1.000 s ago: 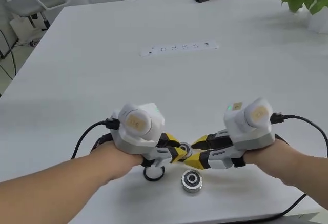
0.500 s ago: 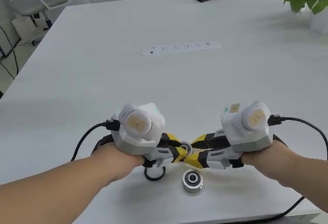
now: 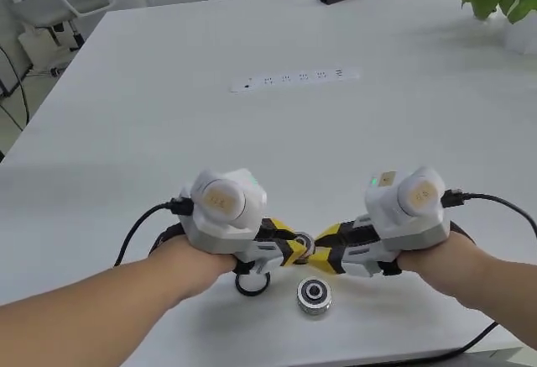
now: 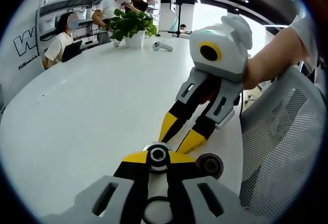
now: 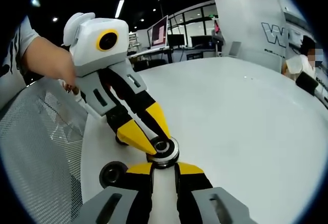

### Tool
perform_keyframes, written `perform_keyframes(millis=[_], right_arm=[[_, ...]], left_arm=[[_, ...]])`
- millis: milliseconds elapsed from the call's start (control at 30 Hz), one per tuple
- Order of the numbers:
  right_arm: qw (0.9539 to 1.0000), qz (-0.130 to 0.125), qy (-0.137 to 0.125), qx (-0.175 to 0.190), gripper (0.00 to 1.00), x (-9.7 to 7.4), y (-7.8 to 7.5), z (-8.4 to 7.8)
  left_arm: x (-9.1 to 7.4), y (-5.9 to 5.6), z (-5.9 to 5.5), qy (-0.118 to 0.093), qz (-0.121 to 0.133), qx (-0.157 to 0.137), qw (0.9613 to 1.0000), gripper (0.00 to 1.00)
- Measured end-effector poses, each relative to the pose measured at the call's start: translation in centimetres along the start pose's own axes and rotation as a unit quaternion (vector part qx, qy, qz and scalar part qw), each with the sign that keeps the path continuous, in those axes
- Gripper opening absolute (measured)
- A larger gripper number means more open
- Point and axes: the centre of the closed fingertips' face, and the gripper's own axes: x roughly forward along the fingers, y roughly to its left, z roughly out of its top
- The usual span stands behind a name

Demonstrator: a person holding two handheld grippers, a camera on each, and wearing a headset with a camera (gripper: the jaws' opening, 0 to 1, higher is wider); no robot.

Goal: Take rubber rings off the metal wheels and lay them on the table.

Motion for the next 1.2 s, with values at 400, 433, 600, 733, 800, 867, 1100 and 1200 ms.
perform_keyframes(millis=[400,433,600,733,800,867,1100,1200], right_arm=[[0.9999,-0.003,0.013,0.01,0.0,-0.2,0.0,-0.4],[0.9999,-0.004,0.013,0.01,0.0,-0.2,0.0,-0.4],[0.9996,-0.008,0.014,0.025,0.0,-0.2,-0.1,-0.4],[0.9975,-0.012,-0.004,0.07,0.0,-0.3,-0.6,-0.3],[0.9959,-0.017,-0.008,0.088,0.0,-0.5,-1.0,-0.3],[0.9943,-0.018,-0.017,0.104,0.0,-0.7,-1.1,-0.2],[0.9887,-0.02,-0.043,0.142,0.0,-1.0,-1.5,0.4],[0.9851,-0.015,-0.057,0.161,0.0,-1.2,-1.5,0.8]], left_arm=[[0.1,0.0,0.0,0.0,0.005,0.0,1.0,0.07],[0.1,0.0,0.0,0.001,0.005,0.0,1.0,0.07],[0.1,0.1,0.0,0.001,0.004,0.004,1.0,0.07],[0.1,0.0,-0.1,-0.003,0.004,0.004,1.0,0.07],[0.1,0.0,-0.1,-0.003,0.005,0.005,1.0,0.07],[0.2,0.0,-0.1,-0.003,0.005,0.005,1.0,0.07],[0.2,-0.1,-0.1,-0.002,0.007,0.006,1.0,0.07],[0.2,-0.1,-0.1,-0.002,0.008,0.003,1.0,0.07]])
